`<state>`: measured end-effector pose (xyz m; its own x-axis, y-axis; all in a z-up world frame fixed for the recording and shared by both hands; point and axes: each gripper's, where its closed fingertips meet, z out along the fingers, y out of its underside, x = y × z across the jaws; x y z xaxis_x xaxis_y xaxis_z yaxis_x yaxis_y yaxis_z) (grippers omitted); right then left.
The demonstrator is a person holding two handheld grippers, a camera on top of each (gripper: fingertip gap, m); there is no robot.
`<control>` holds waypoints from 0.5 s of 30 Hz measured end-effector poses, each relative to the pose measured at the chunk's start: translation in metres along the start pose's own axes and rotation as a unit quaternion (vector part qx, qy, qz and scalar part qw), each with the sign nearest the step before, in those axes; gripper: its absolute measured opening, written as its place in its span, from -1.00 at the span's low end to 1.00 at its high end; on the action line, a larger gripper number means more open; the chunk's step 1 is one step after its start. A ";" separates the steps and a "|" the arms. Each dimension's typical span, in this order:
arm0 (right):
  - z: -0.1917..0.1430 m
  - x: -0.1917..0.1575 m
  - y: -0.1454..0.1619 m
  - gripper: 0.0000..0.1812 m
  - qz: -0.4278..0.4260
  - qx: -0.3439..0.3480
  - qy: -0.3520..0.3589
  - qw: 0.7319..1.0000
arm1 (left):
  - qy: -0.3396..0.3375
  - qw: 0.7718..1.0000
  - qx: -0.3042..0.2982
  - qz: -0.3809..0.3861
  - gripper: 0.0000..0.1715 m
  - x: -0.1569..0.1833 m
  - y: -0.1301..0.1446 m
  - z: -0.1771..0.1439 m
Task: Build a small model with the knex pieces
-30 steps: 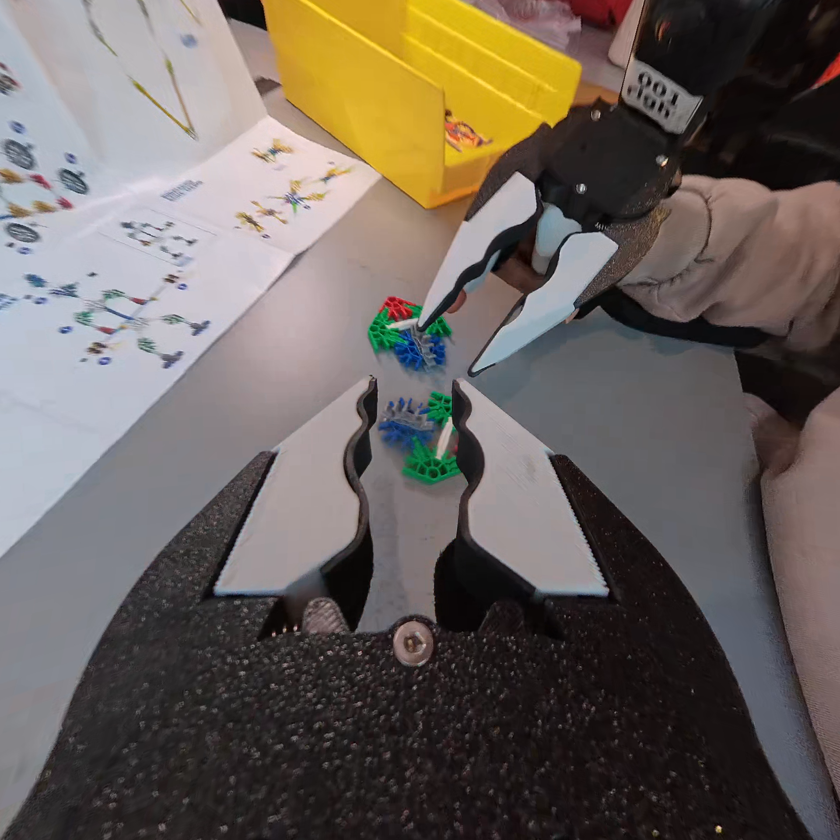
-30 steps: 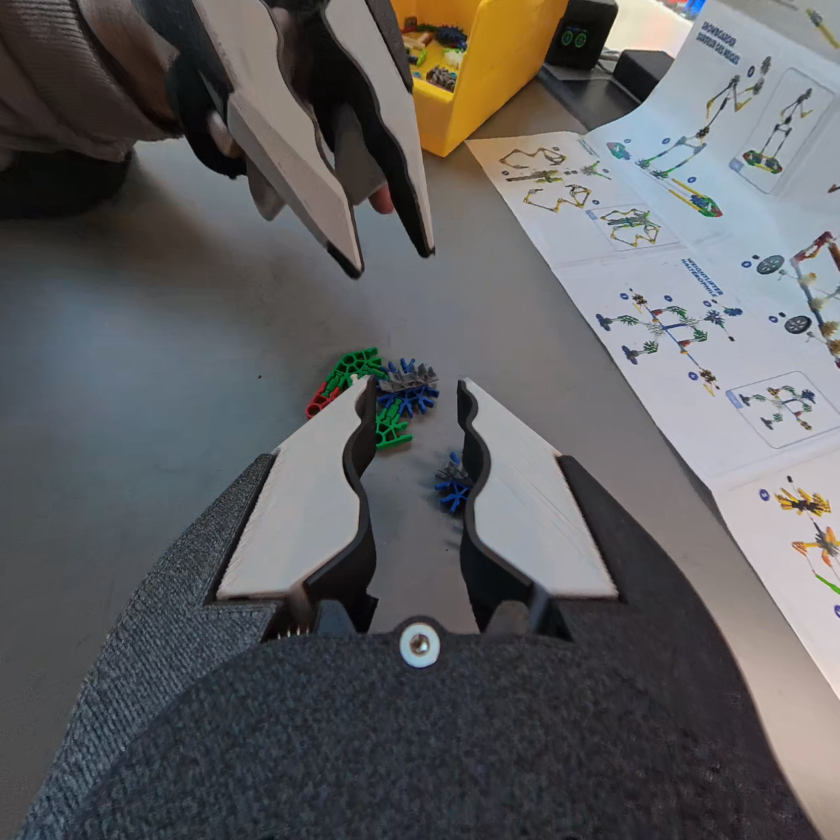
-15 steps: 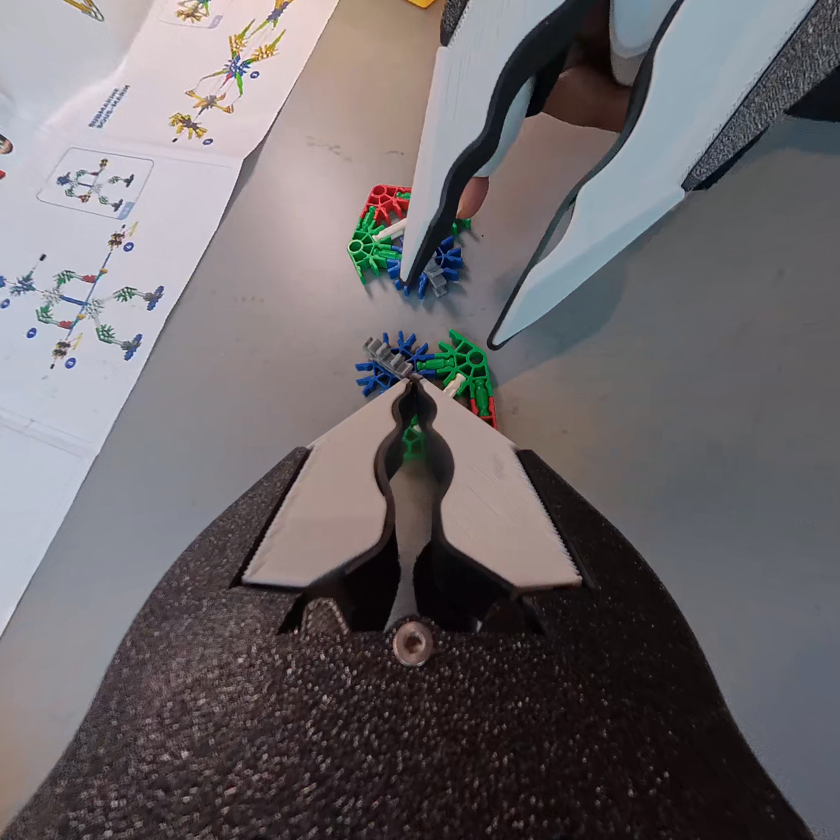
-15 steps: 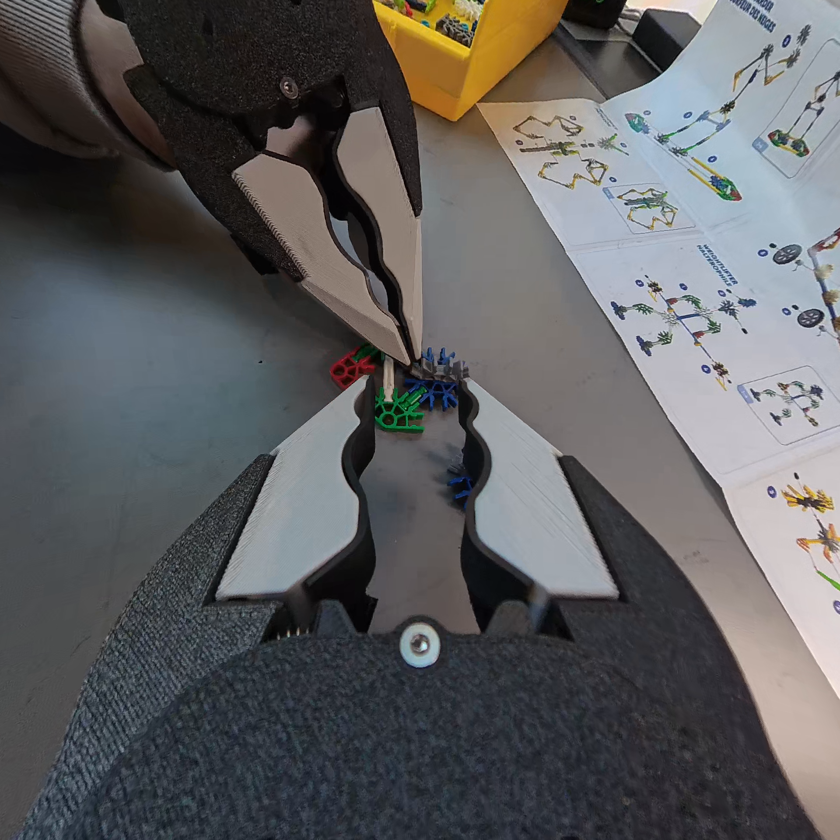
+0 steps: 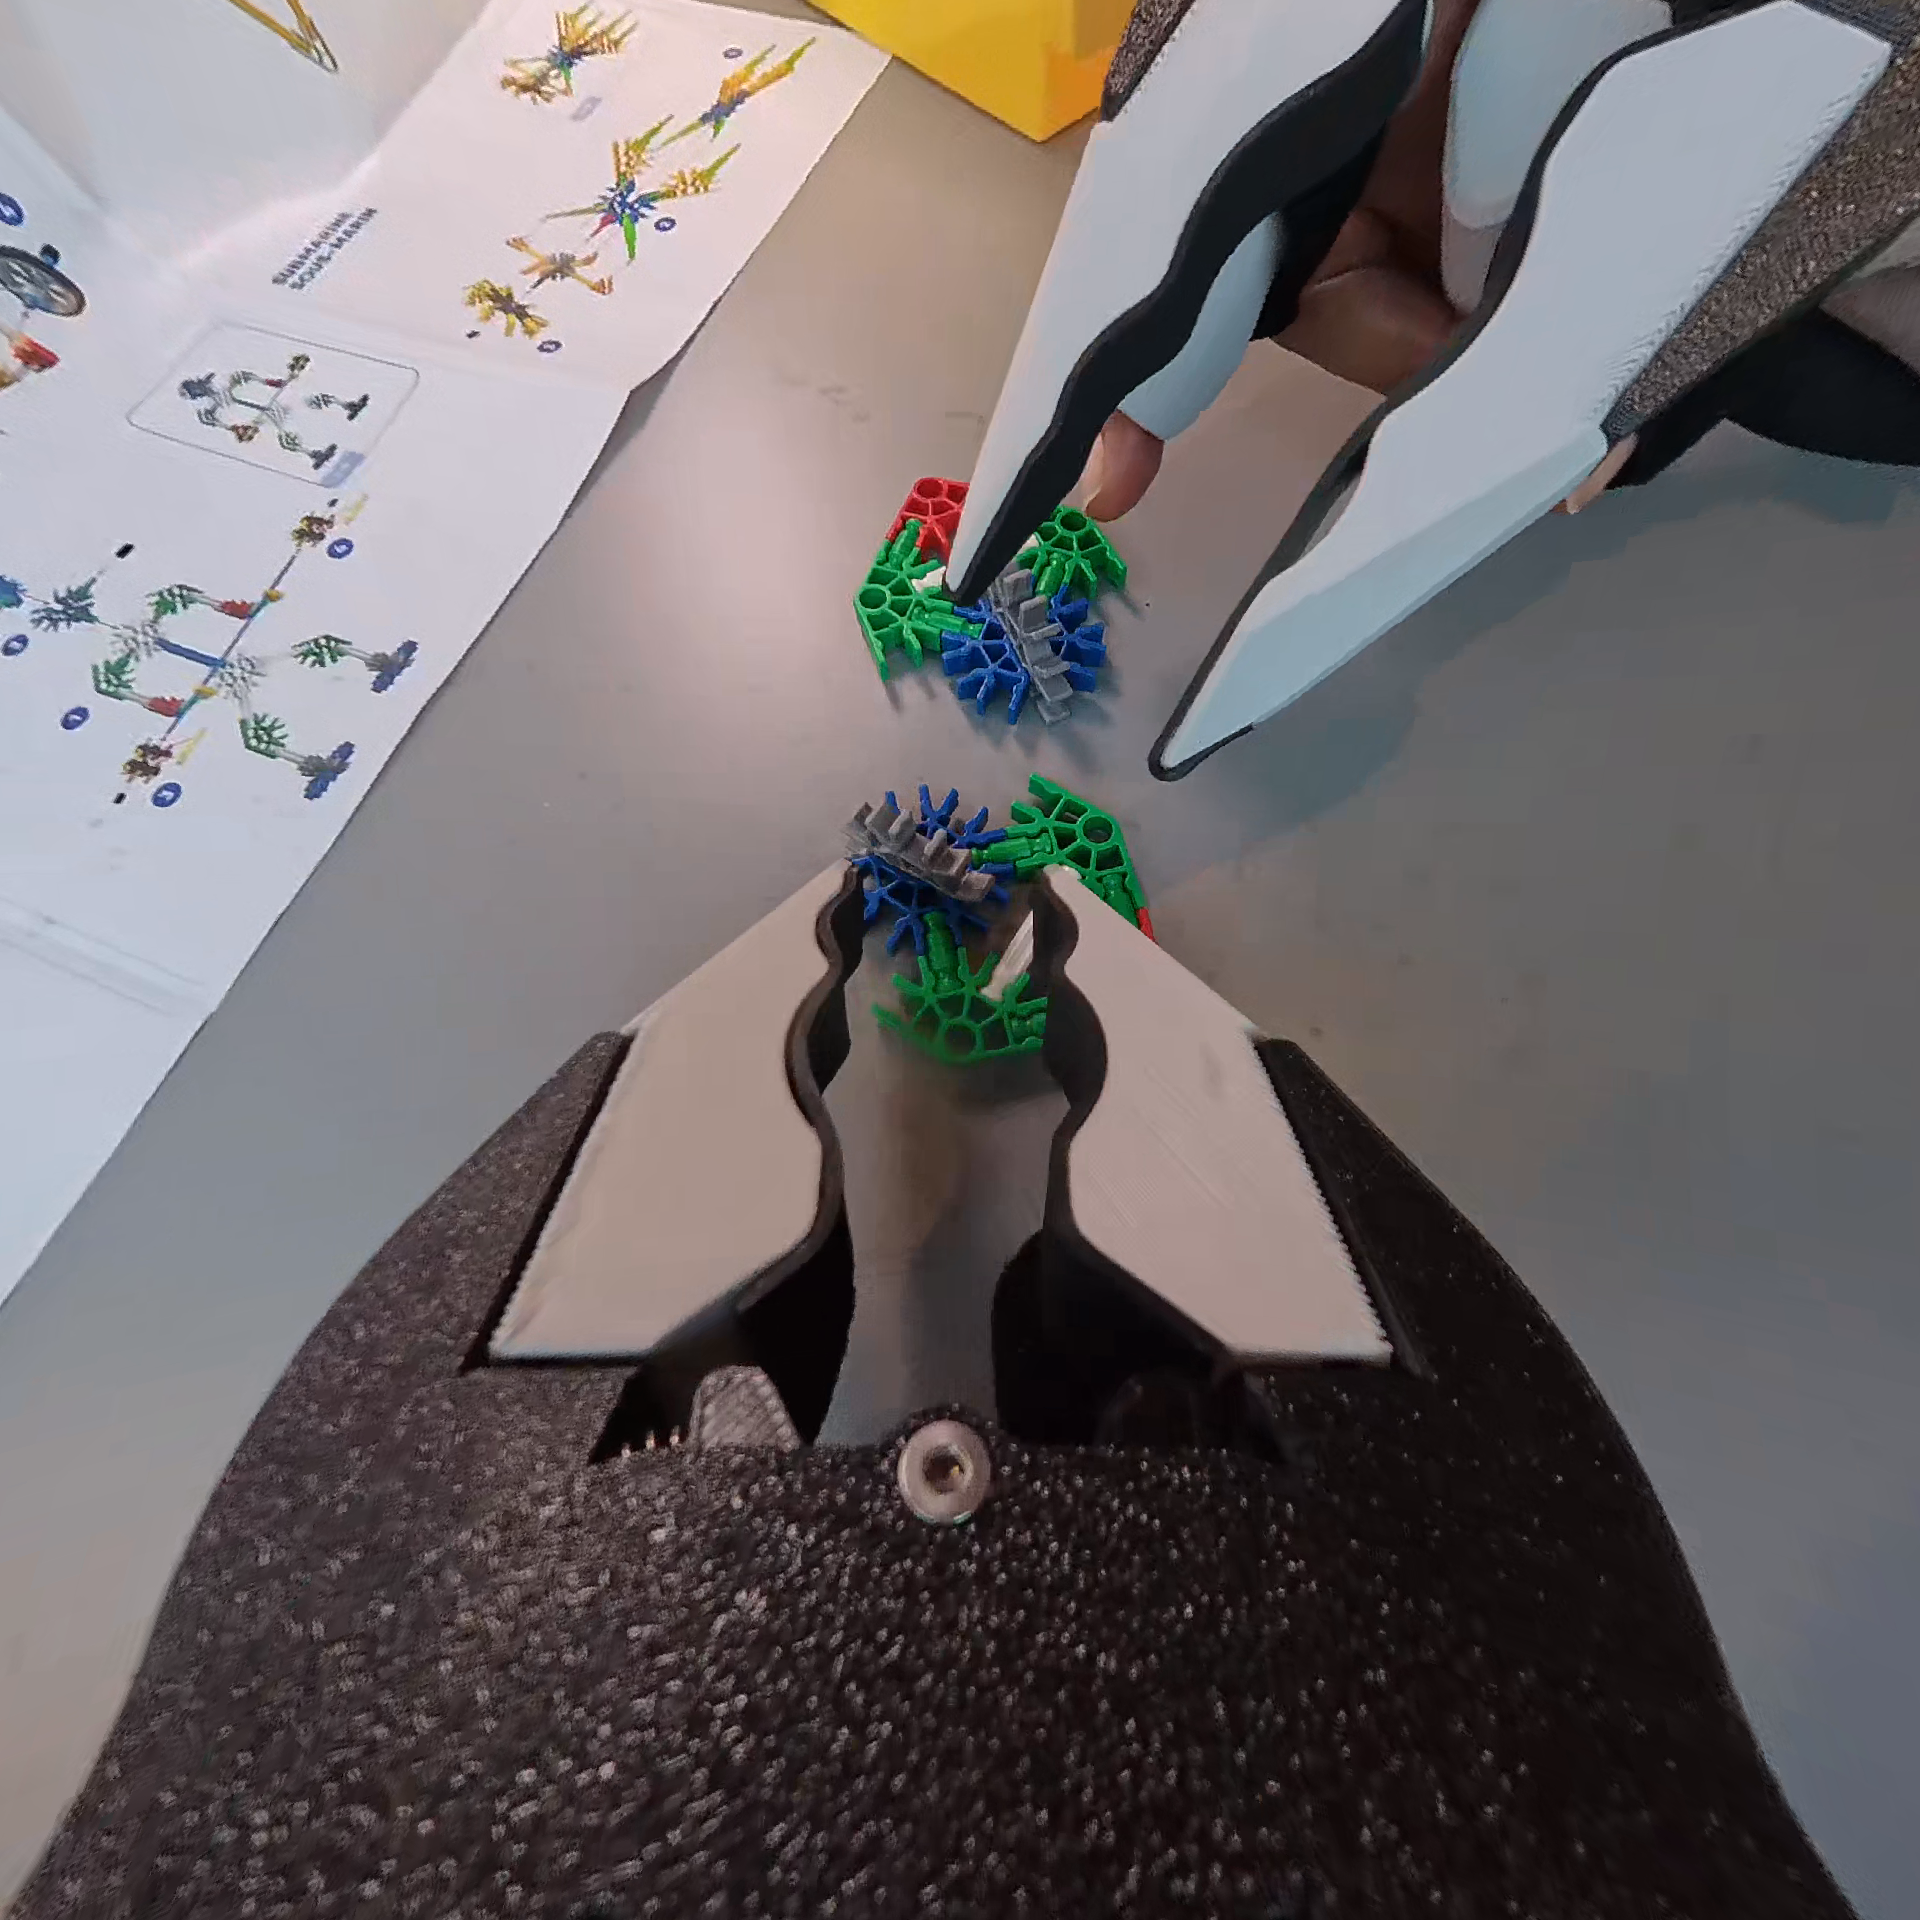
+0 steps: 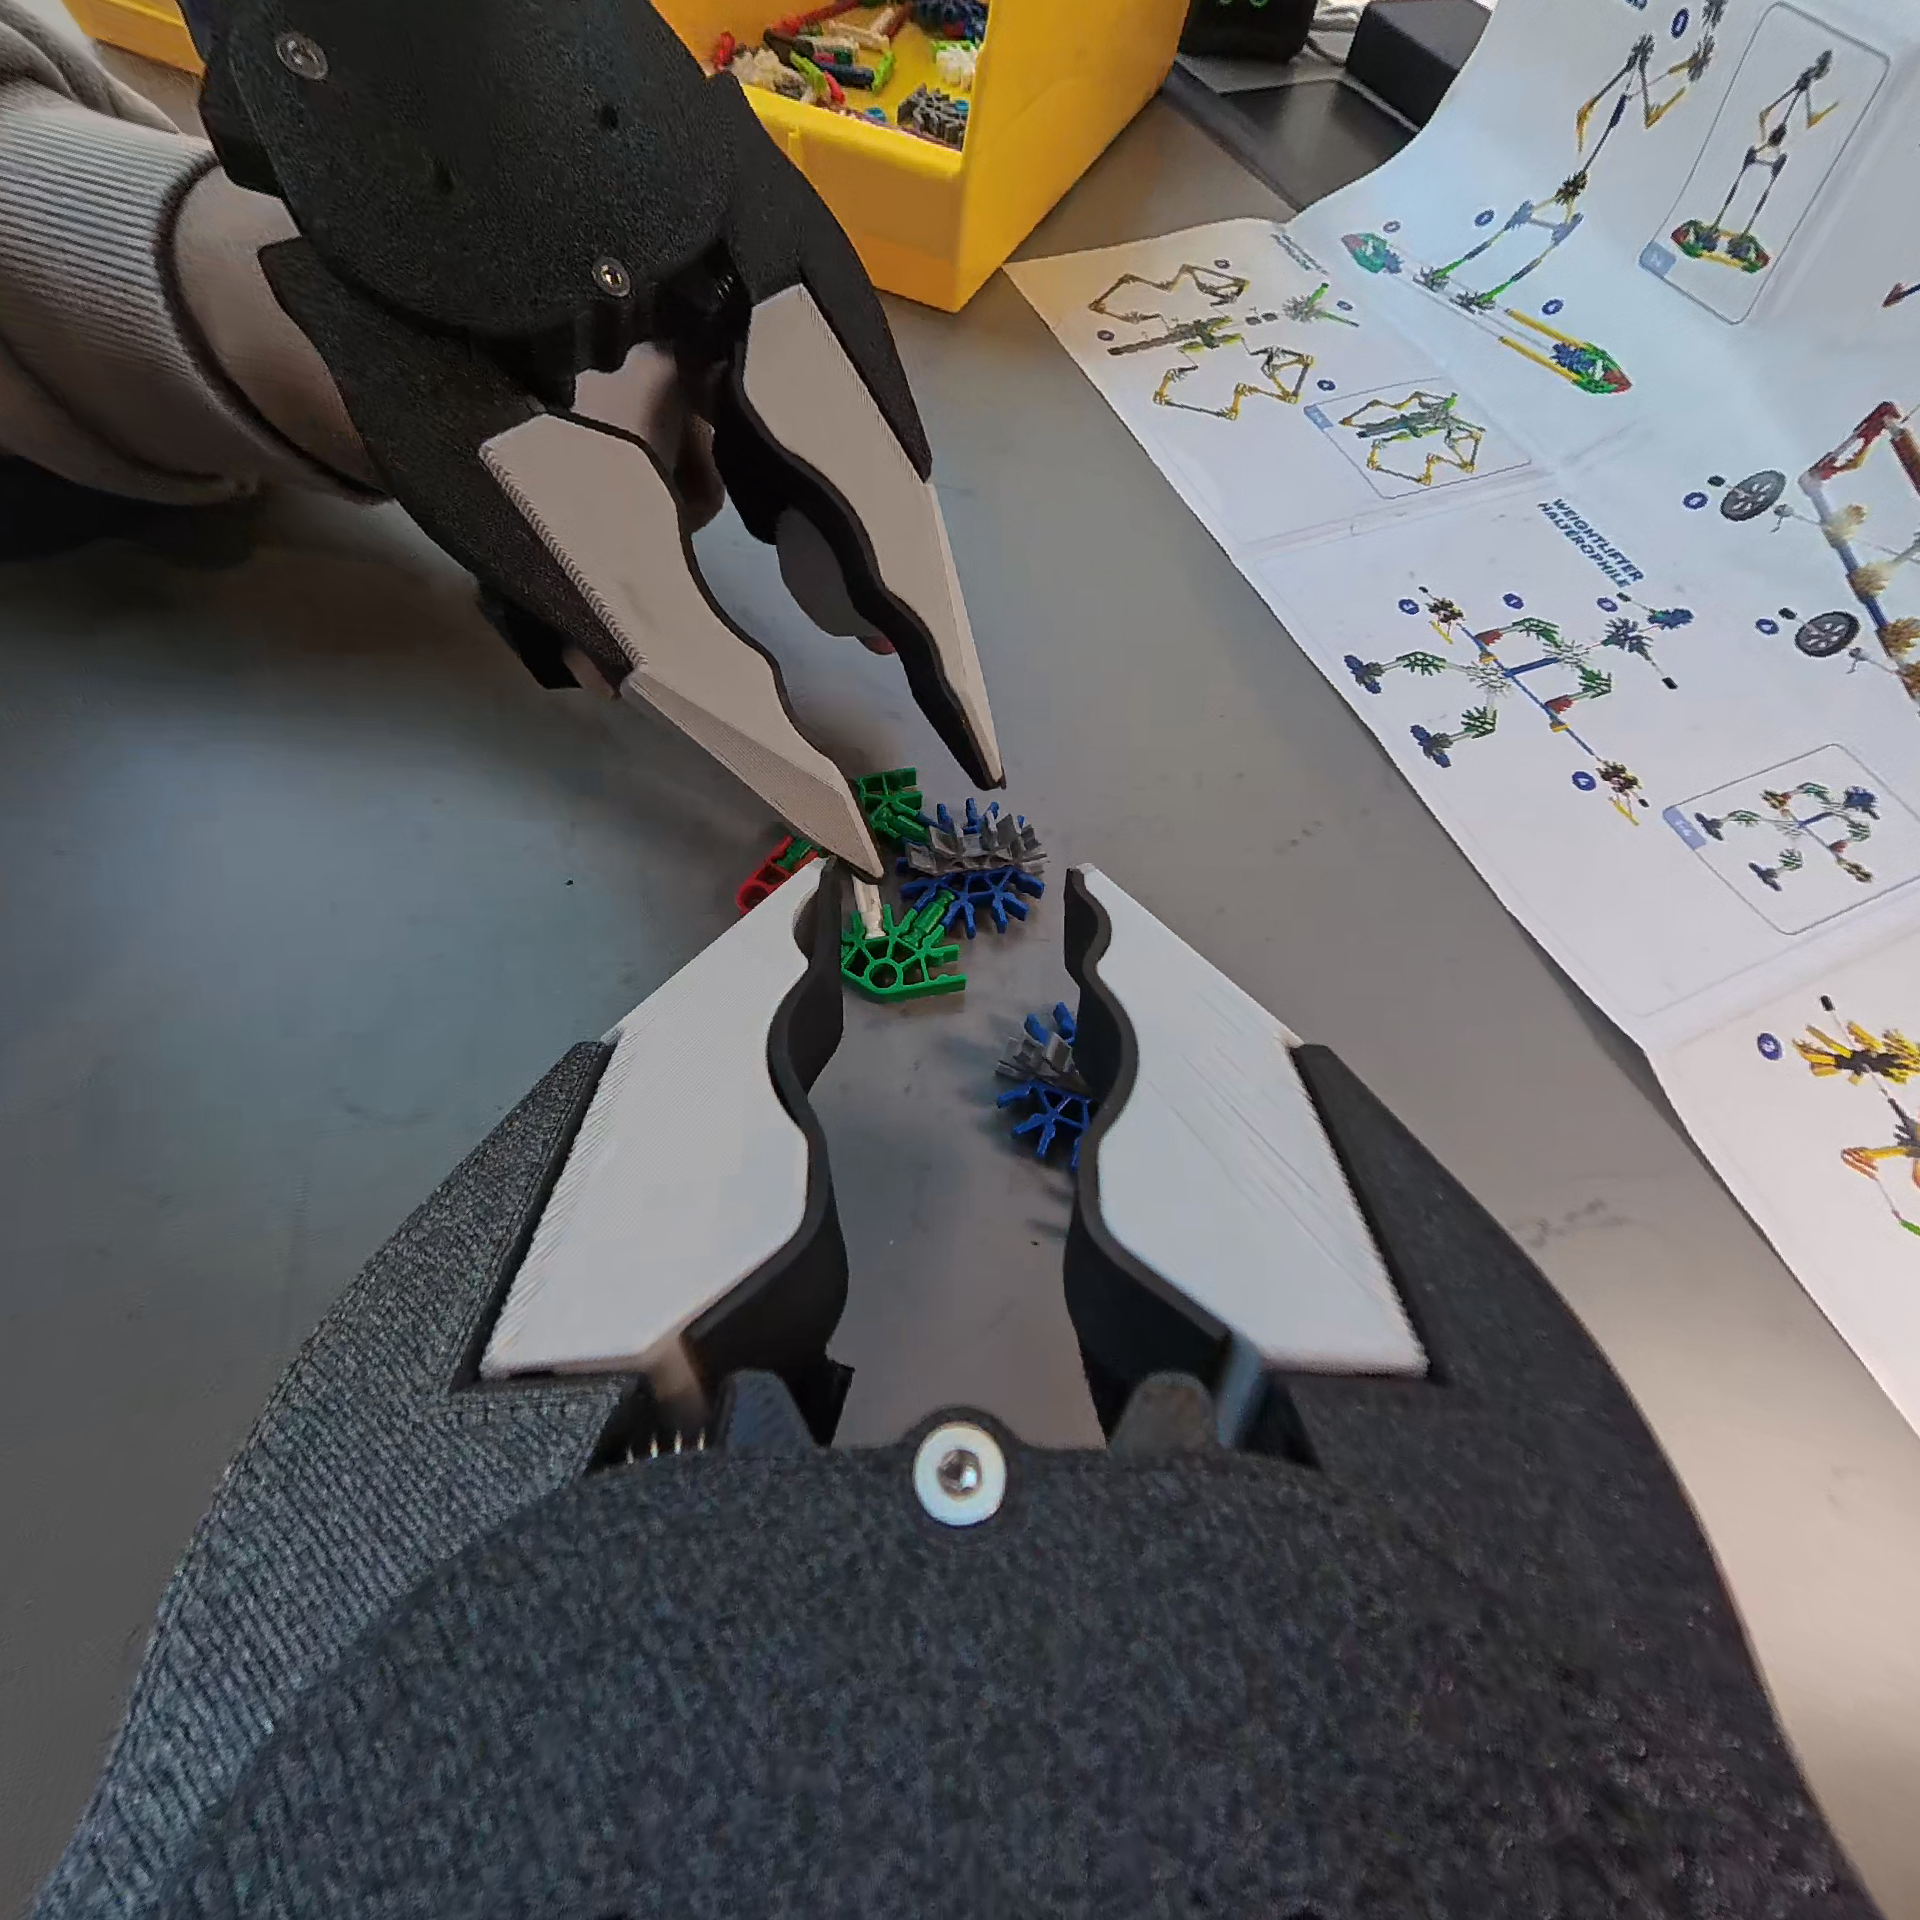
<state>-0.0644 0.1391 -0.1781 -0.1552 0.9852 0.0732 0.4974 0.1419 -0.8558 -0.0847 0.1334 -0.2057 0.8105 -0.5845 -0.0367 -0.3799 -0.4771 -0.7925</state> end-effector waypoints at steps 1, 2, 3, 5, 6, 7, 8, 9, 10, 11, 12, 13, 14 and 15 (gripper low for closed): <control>0.000 0.000 0.000 -0.54 0.001 0.000 0.000 1.000 | -0.002 1.000 -0.006 -0.006 -0.64 0.000 0.000 0.004; 0.000 0.000 0.000 -0.54 0.002 -0.001 0.000 1.000 | -0.006 1.000 -0.018 -0.005 -0.64 0.000 0.002 0.008; 0.000 0.001 0.000 -0.55 0.002 -0.001 0.001 1.000 | -0.014 0.999 -0.029 0.003 -0.67 0.000 0.004 0.011; 0.000 0.001 0.000 -0.55 0.001 -0.001 0.002 1.000 | -0.029 0.999 -0.039 0.023 -0.86 -0.002 0.004 0.013; 0.000 0.001 0.000 -0.55 0.000 0.000 0.003 1.000 | -0.034 0.998 -0.039 0.030 -0.86 -0.003 0.003 0.012; 0.000 0.001 0.000 -0.55 0.000 0.001 0.004 1.000 | -0.037 0.998 -0.033 0.039 -0.87 -0.003 0.002 0.011; -0.001 0.002 -0.001 -0.55 0.002 0.002 0.006 1.000 | -0.039 0.998 -0.022 0.048 -0.87 -0.003 0.000 0.008; -0.001 0.002 -0.002 -0.55 0.007 0.007 0.006 1.000 | -0.044 0.997 -0.009 0.059 -0.87 -0.003 -0.004 0.004; -0.002 0.003 -0.005 -0.54 0.016 0.016 0.004 1.000 | -0.051 0.996 0.010 0.077 -0.87 -0.002 -0.009 -0.001; -0.004 0.003 -0.009 -0.53 0.031 0.030 0.000 0.999 | -0.063 0.992 0.030 0.101 -0.87 -0.002 -0.016 -0.007; -0.006 0.003 -0.015 -0.50 0.051 0.048 -0.008 0.998 | -0.081 0.987 0.047 0.129 -0.87 -0.002 -0.023 -0.013; -0.009 0.002 -0.021 -0.48 0.072 0.067 -0.019 0.995 | -0.099 0.980 0.064 0.162 -0.88 -0.001 -0.030 -0.019; -0.012 0.002 -0.028 -0.46 0.093 0.087 -0.031 0.991 | -0.118 0.970 0.083 0.197 -0.87 0.001 -0.038 -0.024; -0.016 0.000 -0.034 -0.45 0.112 0.108 -0.045 0.987 | -0.138 0.958 0.098 0.229 -0.87 0.003 -0.045 -0.029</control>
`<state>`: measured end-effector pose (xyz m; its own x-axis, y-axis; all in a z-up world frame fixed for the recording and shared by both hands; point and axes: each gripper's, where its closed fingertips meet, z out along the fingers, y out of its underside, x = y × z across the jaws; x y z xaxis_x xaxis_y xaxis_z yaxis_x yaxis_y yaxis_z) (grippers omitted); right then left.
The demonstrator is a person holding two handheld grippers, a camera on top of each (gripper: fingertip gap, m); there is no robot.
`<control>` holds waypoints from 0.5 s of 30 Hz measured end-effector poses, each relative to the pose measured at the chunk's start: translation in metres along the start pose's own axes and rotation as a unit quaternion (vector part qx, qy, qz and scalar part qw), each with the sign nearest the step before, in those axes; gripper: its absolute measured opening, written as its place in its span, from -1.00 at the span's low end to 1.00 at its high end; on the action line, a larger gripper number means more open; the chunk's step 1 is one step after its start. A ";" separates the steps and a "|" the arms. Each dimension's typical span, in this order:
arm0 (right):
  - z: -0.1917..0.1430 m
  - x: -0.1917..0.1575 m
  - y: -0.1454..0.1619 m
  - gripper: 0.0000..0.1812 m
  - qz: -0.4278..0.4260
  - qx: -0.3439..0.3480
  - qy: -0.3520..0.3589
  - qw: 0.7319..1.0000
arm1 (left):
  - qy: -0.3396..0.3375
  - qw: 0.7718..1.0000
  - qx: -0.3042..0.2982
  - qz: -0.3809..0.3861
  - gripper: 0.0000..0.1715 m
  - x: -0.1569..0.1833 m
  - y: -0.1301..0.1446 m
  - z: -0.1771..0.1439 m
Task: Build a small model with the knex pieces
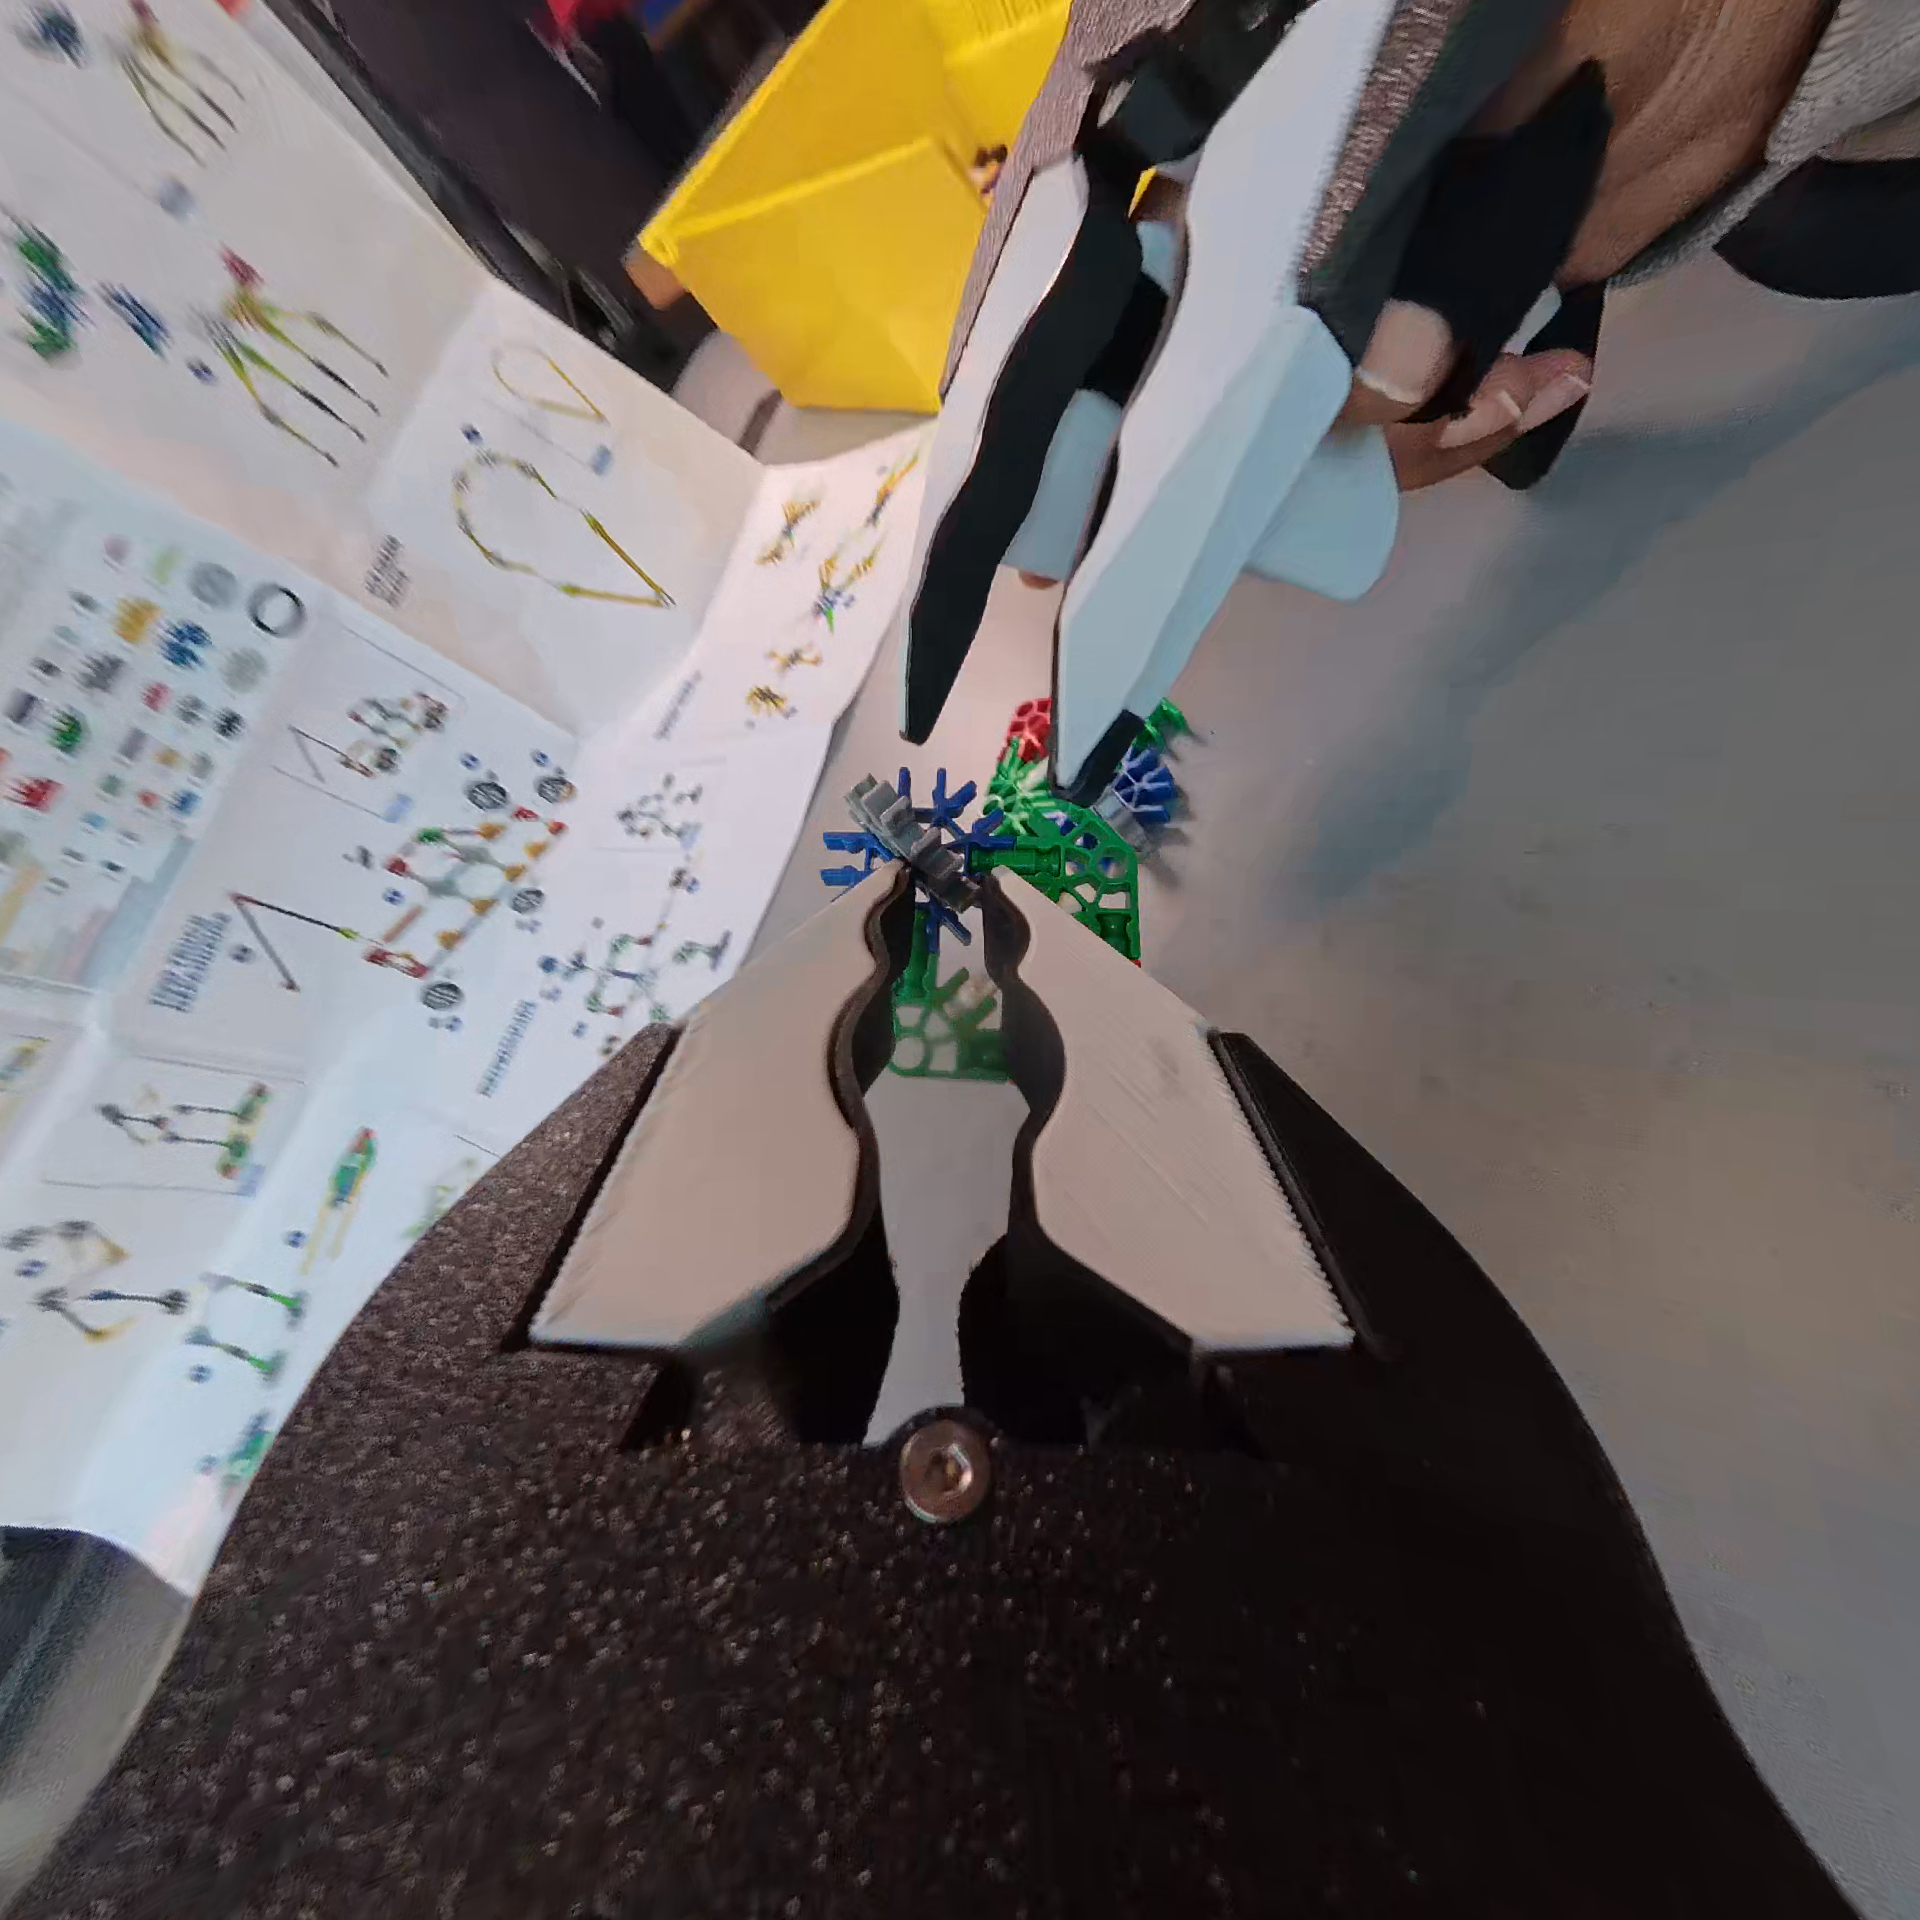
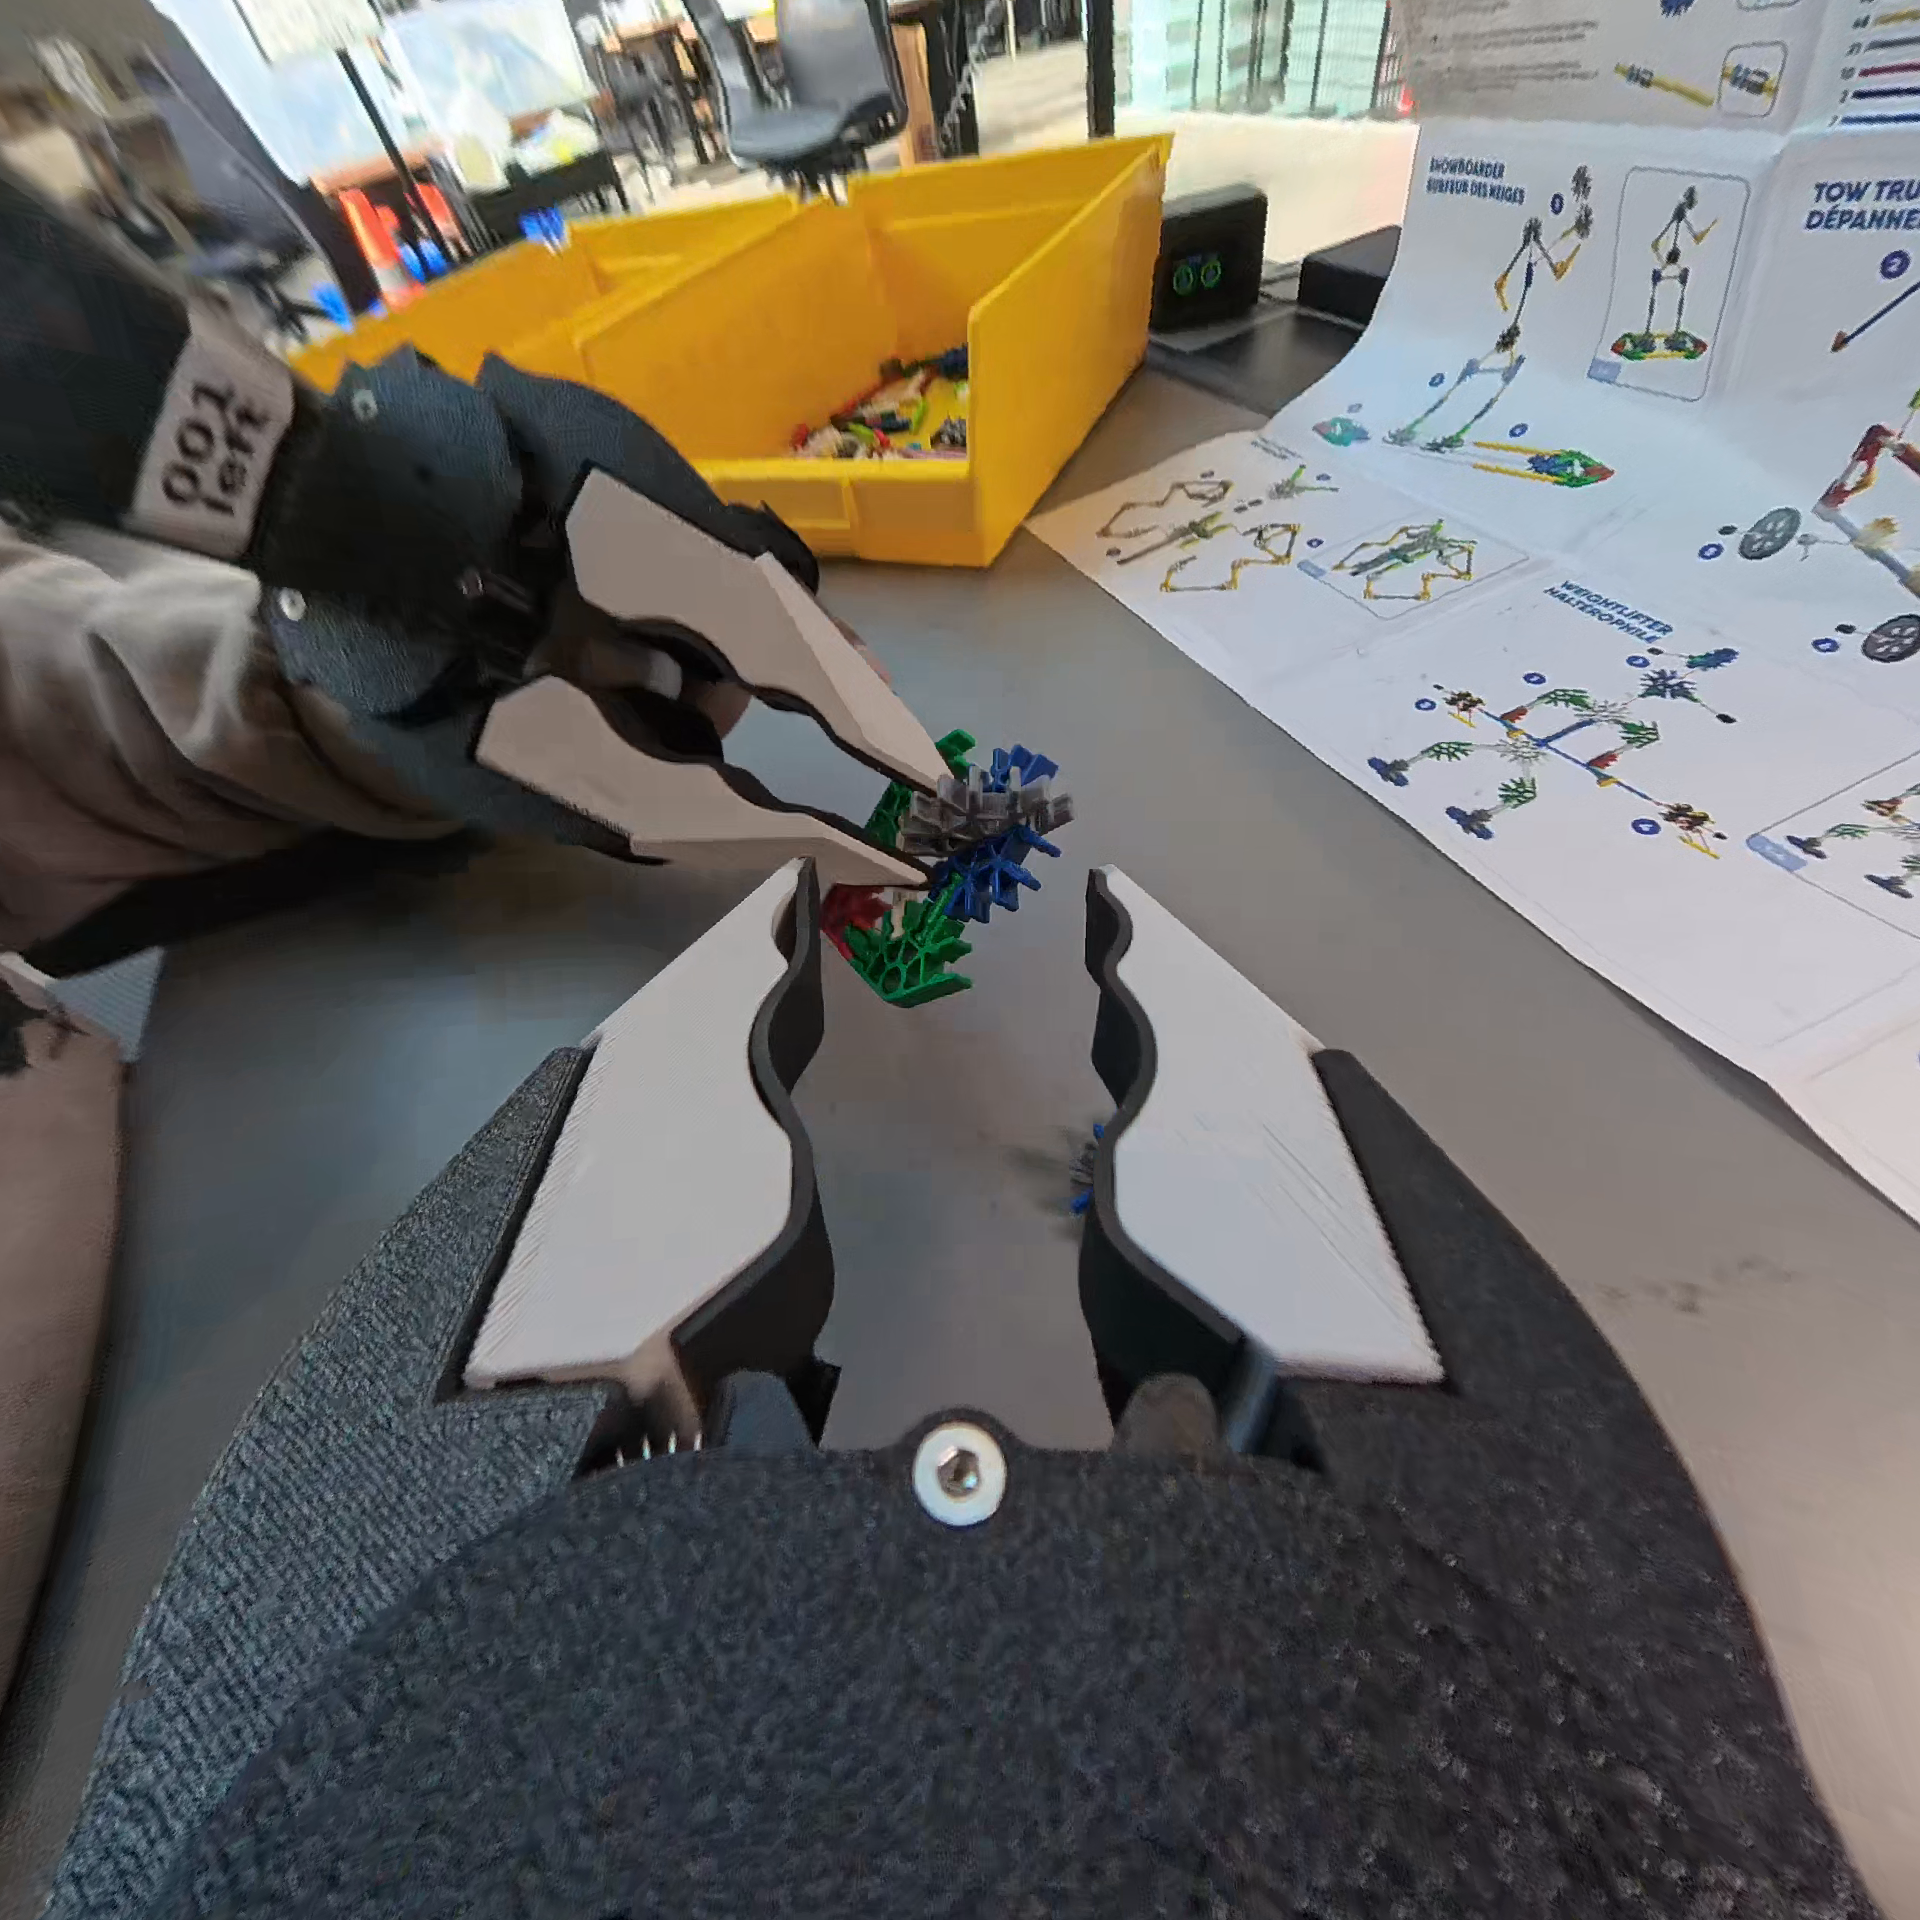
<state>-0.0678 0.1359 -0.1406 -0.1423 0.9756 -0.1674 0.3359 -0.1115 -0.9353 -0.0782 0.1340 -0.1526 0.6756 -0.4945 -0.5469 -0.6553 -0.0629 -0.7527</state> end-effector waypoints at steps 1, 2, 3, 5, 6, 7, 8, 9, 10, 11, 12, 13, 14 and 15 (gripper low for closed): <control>-0.002 -0.003 -0.007 -0.45 0.019 0.020 -0.013 1.000 | -0.017 0.999 0.010 0.033 -0.87 -0.001 -0.006 -0.002; -0.004 -0.004 -0.012 -0.44 0.036 0.037 -0.022 0.998 | -0.033 0.997 0.018 0.065 -0.87 0.000 -0.012 -0.004; -0.006 -0.006 -0.016 -0.43 0.049 0.049 -0.030 0.997 | -0.049 0.994 0.026 0.097 -0.87 0.000 -0.017 -0.006; -0.008 -0.009 -0.021 -0.42 0.072 0.063 -0.048 0.994 | -0.073 0.985 0.038 0.153 -0.87 0.004 -0.026 -0.009; -0.008 -0.012 -0.022 -0.43 0.082 0.065 -0.062 0.993 | -0.082 0.980 0.043 0.173 -0.87 0.006 -0.030 -0.011; -0.008 -0.016 -0.021 -0.49 0.088 0.064 -0.077 0.991 | -0.089 0.977 0.048 0.188 -0.87 0.007 -0.034 -0.012; -0.008 -0.020 -0.021 -0.56 0.092 0.065 -0.092 0.989 | -0.095 0.974 0.050 0.197 -0.87 0.008 -0.036 -0.013; -0.009 -0.023 -0.023 -0.69 0.098 0.072 -0.107 0.987 | -0.099 0.973 0.049 0.203 -0.87 0.007 -0.037 -0.014; -0.010 -0.023 -0.025 -0.74 0.104 0.080 -0.109 0.985 | -0.102 0.973 0.052 0.202 -0.86 0.006 -0.038 -0.015; -0.012 -0.024 -0.027 -0.74 0.103 0.086 -0.117 0.984 | -0.103 0.974 0.061 0.193 -0.87 0.005 -0.040 -0.016; -0.014 -0.025 -0.032 -0.74 0.102 0.099 -0.124 0.982 | -0.102 0.976 0.074 0.175 -0.87 0.004 -0.044 -0.019; -0.019 -0.025 -0.038 -0.75 0.098 0.118 -0.127 0.980 | -0.103 0.979 0.092 0.148 -0.86 0.000 -0.049 -0.023; -0.024 -0.024 -0.044 -0.75 0.094 0.136 -0.129 0.978 | -0.102 0.982 0.114 0.111 -0.81 -0.005 -0.055 -0.029; -0.029 -0.024 -0.050 -0.75 0.087 0.152 -0.132 0.976 | -0.093 0.984 0.138 0.065 -0.75 -0.011 -0.061 -0.034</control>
<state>-0.0544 0.1235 -0.0811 -0.3561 0.8586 -0.3686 0.0895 -0.3613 -0.9281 -0.0572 0.1133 -0.0882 0.6594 -0.3140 -0.6831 -0.6410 0.2400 -0.7291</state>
